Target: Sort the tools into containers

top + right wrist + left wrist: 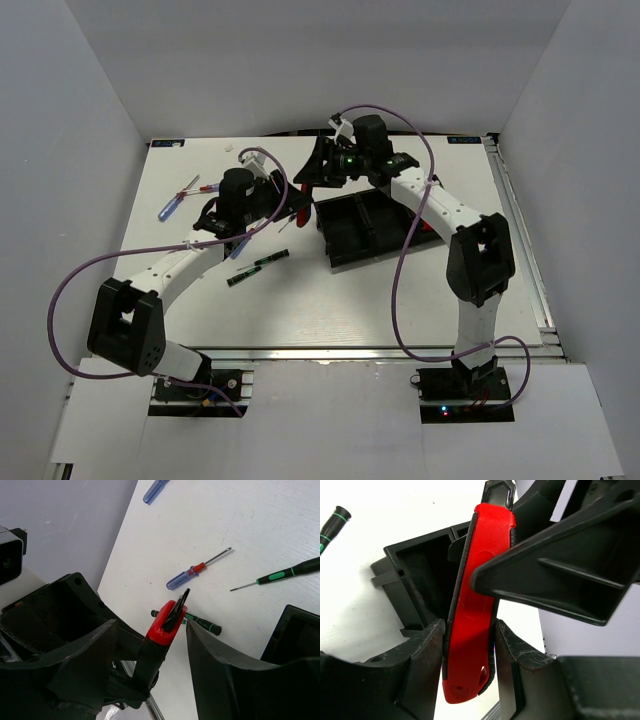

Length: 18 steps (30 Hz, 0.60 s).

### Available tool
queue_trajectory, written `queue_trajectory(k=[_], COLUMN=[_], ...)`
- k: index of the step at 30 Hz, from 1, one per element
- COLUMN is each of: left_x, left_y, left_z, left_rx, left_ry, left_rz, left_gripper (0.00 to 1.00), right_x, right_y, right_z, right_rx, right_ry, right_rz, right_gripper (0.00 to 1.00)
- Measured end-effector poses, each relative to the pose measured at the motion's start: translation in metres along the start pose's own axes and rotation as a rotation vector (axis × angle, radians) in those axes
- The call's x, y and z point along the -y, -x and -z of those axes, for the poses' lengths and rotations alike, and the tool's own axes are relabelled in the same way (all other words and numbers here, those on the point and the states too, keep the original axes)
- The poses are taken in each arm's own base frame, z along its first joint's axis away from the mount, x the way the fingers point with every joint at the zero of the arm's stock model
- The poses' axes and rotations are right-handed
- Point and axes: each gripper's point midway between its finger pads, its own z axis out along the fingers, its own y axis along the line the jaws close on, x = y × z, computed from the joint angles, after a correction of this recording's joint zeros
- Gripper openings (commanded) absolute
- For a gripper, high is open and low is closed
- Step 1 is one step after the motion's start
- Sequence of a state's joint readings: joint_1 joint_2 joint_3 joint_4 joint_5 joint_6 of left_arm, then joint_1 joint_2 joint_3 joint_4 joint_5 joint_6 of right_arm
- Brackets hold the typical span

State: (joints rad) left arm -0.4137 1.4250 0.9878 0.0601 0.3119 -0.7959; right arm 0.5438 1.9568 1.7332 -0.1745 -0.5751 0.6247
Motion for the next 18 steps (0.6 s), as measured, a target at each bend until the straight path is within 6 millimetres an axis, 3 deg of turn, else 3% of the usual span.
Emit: queue_trajectory(k=[3, 10, 12, 13, 14, 17, 18], left_x=[0.003, 0.007, 0.006, 0.005, 0.005, 0.003, 0.002], left_y=[0.000, -0.004, -0.007, -0.008, -0.009, -0.013, -0.014], left_z=[0.000, -0.002, -0.003, -0.002, -0.003, -0.003, -0.003], left_rx=[-0.002, -0.013, -0.019, -0.024, -0.027, -0.036, -0.037], left_ry=[-0.014, -0.027, -0.022, -0.020, -0.018, -0.010, -0.009], left_rz=[0.000, -0.004, -0.002, -0.001, 0.000, 0.005, 0.007], left_gripper=[0.00, 0.00, 0.05, 0.09, 0.19, 0.36, 0.49], right_x=[0.001, 0.001, 0.002, 0.003, 0.004, 0.006, 0.007], right_y=[-0.002, -0.010, -0.013, -0.014, -0.015, -0.018, -0.019], right_z=[-0.001, -0.004, -0.006, -0.006, -0.006, -0.006, -0.006], right_rx=[-0.004, -0.019, -0.023, -0.024, -0.026, -0.033, -0.036], right_ry=[0.000, 0.011, 0.009, 0.011, 0.011, 0.017, 0.017], right_rz=[-0.001, -0.024, -0.026, -0.028, -0.030, -0.034, -0.037], right_gripper=[0.54, 0.20, 0.13, 0.07, 0.05, 0.00, 0.00])
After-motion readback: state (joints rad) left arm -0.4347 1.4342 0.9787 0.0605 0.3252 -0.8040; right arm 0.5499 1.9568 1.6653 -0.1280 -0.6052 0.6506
